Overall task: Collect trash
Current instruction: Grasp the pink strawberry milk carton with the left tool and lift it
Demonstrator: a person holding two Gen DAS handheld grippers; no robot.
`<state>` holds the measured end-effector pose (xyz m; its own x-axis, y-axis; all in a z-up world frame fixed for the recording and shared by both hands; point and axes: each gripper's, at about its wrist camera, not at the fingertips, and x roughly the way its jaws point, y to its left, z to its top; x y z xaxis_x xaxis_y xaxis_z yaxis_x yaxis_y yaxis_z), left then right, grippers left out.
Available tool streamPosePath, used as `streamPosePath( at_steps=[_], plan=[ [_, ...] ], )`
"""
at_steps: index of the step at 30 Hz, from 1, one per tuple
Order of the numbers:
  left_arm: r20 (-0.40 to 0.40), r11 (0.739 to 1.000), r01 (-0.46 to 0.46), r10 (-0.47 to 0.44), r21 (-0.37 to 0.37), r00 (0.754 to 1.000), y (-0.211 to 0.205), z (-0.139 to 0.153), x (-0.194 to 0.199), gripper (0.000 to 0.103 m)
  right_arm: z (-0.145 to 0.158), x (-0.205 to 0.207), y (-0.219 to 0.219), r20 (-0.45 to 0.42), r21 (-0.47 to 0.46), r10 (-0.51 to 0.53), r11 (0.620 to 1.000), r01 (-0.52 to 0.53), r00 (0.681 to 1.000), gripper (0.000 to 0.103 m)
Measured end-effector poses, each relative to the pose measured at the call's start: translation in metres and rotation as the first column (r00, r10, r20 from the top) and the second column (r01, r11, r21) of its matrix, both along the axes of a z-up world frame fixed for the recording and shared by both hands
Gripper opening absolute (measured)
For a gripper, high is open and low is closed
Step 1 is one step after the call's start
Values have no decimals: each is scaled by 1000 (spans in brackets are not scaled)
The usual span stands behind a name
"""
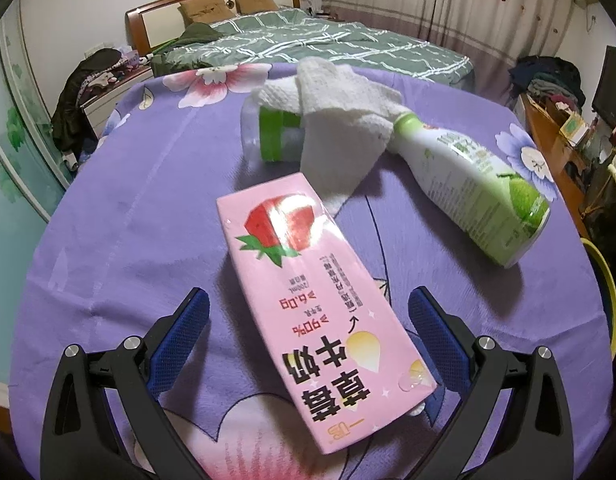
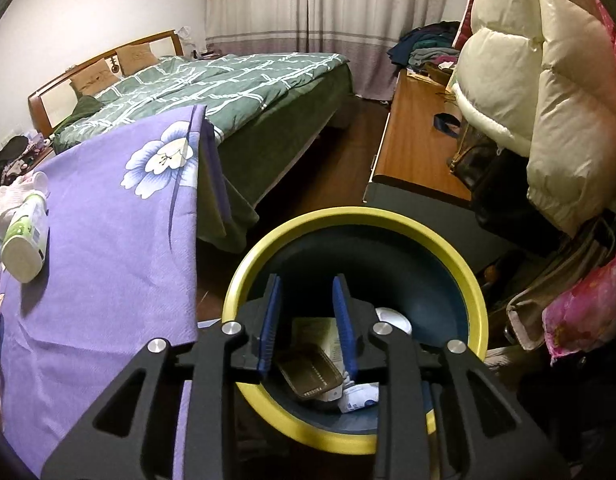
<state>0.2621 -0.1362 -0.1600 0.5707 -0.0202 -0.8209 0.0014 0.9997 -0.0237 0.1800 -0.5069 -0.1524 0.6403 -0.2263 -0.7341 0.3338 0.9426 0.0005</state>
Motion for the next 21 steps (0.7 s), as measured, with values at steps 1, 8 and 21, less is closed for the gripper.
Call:
streamPosePath(
  at_steps=[1, 8, 21],
  plan=[
    [-7, 1000, 3, -3, -3, 1000, 0, -2, 0, 93, 0, -1, 0, 2, 2, 0, 1000, 0, 1000, 26],
    [-9, 1000, 20, -20, -4, 1000, 5, -2, 2, 63, 3, -9, -5, 23, 27, -9, 1000, 9, 1000, 26],
    [14, 993, 119, -119, -16, 993, 8, 12, -25, 51, 11, -22, 1, 48, 42, 12, 999, -14, 999, 26]
  ],
)
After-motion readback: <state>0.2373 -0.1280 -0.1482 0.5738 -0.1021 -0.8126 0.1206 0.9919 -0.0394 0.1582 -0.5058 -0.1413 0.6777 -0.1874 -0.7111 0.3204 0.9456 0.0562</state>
